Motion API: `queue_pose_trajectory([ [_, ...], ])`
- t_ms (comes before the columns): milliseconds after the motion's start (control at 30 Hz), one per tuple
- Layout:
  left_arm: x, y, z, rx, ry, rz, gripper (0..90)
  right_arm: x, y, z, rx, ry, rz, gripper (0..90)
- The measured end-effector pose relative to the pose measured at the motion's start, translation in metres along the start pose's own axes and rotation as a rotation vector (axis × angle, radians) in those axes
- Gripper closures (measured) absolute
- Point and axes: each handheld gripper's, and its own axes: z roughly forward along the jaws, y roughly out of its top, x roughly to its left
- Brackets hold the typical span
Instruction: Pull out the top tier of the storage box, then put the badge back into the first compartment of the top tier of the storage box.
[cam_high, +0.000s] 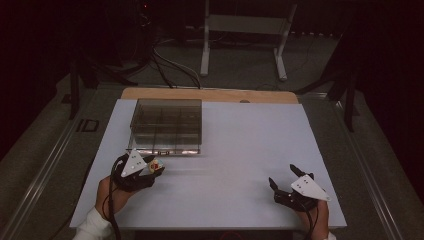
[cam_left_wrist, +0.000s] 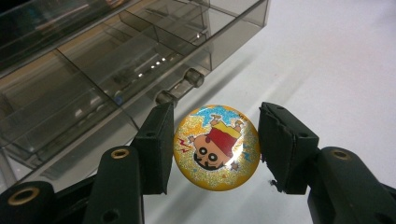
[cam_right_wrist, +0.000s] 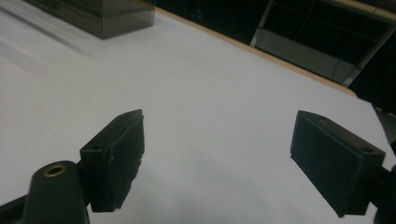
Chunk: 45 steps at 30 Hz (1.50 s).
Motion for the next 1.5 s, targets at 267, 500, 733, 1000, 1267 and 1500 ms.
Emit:
queue_pose_trajectory([
  [267,0.003,-0.003,0.0,-0.01,0.003,-0.011,49.3,0.004,0.003,0.007,-0.016,0.014,-0.031,18.7],
  [500,0.0,-0.003,-0.002,-0.005,0.011,-0.003,49.3,0.003,0.005,0.009,-0.011,0.014,-0.03,18.8],
  [733,-0.001,-0.004,-0.007,-0.01,0.022,-0.002,49.3,0.005,0.007,0.011,-0.01,0.018,-0.037,19.1],
  [1000,-0.002,-0.005,-0.01,-0.012,0.028,0.0,49.3,0.008,0.009,0.012,-0.009,0.034,-0.044,19.5],
  [1267,-0.002,-0.003,-0.011,-0.017,0.034,0.005,49.3,0.008,0.009,0.012,-0.01,0.036,-0.046,19.5],
  [1500,-0.005,0.002,-0.017,-0.025,0.048,0.033,49.3,0.009,0.008,0.008,-0.005,0.033,-0.049,22.5],
])
